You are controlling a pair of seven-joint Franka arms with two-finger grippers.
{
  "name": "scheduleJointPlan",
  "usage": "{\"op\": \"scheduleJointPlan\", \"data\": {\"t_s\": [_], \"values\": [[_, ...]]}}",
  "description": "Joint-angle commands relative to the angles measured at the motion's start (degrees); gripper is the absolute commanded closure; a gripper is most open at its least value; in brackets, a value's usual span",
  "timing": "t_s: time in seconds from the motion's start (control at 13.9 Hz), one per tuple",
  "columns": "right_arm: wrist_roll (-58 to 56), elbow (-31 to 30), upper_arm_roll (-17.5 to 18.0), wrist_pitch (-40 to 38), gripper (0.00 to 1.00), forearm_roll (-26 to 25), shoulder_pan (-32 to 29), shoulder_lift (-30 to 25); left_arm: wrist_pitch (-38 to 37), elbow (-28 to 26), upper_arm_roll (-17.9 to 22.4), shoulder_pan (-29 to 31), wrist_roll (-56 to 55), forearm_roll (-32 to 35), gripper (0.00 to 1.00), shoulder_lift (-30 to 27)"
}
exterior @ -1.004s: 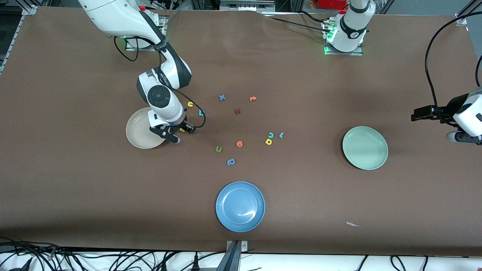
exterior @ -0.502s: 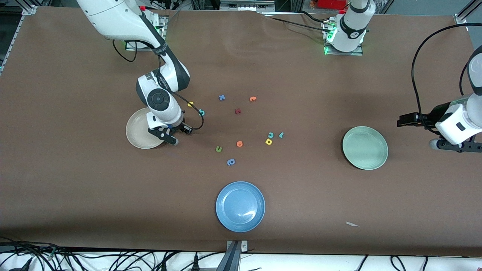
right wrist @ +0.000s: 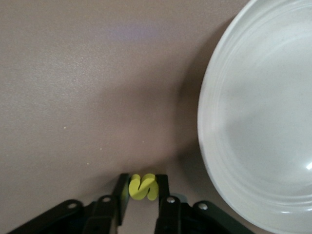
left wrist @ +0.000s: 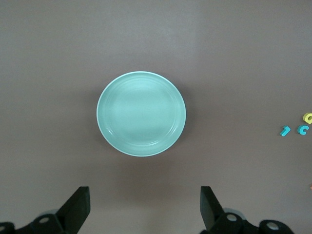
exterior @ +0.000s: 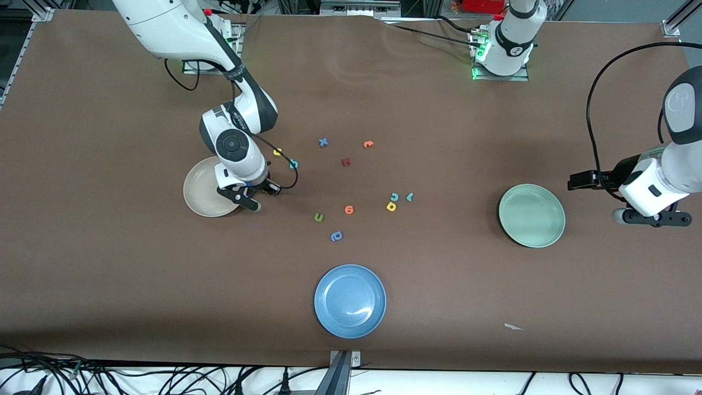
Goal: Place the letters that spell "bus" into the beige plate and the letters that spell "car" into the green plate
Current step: 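Close the right gripper on the yellow s letter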
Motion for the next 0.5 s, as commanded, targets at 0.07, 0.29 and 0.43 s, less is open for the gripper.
{"op": "scheduleJointPlan", "data": {"t_s": [0.07,0.29,0.43], "values": [[1.72,0.38,-0.33,-2.8,0.86,-1.25,0.35,-3.38,1.39,-0.23,-0.02,-1.37,-2.97,-1.32,0.01,0.56],[0.15,1.44,-1.47,-10.71,0.86,-1.33,-0.09,-7.87,1.39,-0.23,-0.02,-1.99,-4.03,-1.32,0.01,1.17],[-4.14,1.18,-4.45,-13.54,0.86,-1.42,0.0,-8.85,1.65,-0.23,-0.02,-2.69,-5.52,-1.41,0.01,1.52]]}}
